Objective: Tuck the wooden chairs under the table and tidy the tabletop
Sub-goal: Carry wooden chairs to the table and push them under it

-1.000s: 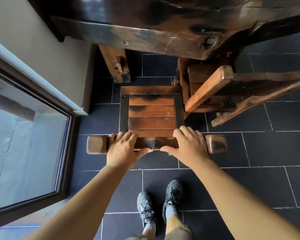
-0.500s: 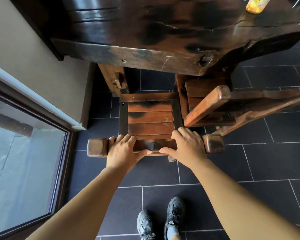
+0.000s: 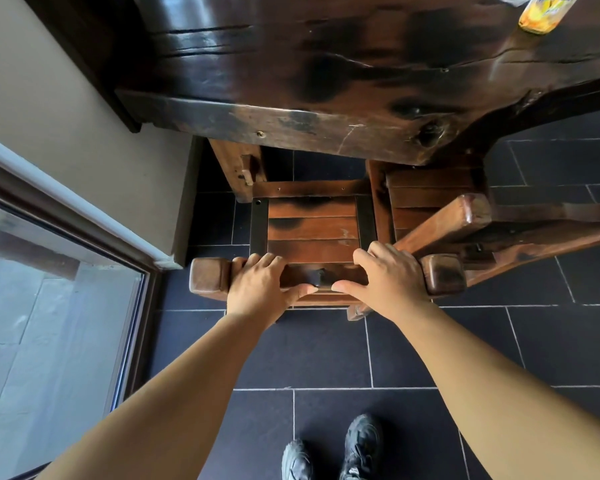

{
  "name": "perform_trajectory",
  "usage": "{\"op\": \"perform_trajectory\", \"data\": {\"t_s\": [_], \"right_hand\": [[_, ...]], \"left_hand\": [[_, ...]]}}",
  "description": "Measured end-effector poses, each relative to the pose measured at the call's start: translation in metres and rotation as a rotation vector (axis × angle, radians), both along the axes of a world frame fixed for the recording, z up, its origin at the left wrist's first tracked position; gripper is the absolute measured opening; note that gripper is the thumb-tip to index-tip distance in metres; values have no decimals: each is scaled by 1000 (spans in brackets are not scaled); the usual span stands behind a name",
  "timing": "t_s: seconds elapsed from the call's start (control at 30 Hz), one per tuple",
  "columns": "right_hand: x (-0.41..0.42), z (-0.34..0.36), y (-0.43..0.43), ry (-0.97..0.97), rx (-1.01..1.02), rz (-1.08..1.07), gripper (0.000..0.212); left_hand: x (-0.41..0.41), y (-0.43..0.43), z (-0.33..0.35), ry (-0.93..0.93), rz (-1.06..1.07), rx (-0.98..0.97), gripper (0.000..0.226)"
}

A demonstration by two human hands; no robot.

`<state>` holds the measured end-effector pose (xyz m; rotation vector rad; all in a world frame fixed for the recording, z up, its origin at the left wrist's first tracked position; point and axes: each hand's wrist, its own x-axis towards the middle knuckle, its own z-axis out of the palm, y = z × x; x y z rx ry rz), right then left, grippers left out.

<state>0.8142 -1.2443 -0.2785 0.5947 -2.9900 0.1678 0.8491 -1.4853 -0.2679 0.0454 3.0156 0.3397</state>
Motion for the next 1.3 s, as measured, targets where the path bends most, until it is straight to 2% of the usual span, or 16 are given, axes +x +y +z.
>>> {"op": "perform_trajectory", "data": {"t_s": [0.27,0.93,1.3], "right_hand": [[-27,-4,-2,44,-15,20,64],[-103,1,-8,-34,50,10,81],[-109,-1,-8,-8,61,20,77]], "left_hand": [[-25,-1,5,-8,15,18,56],[-101,-6,-3,27,6,-32,59],[-107,-8,-8,30,-14,-68,60]]}}
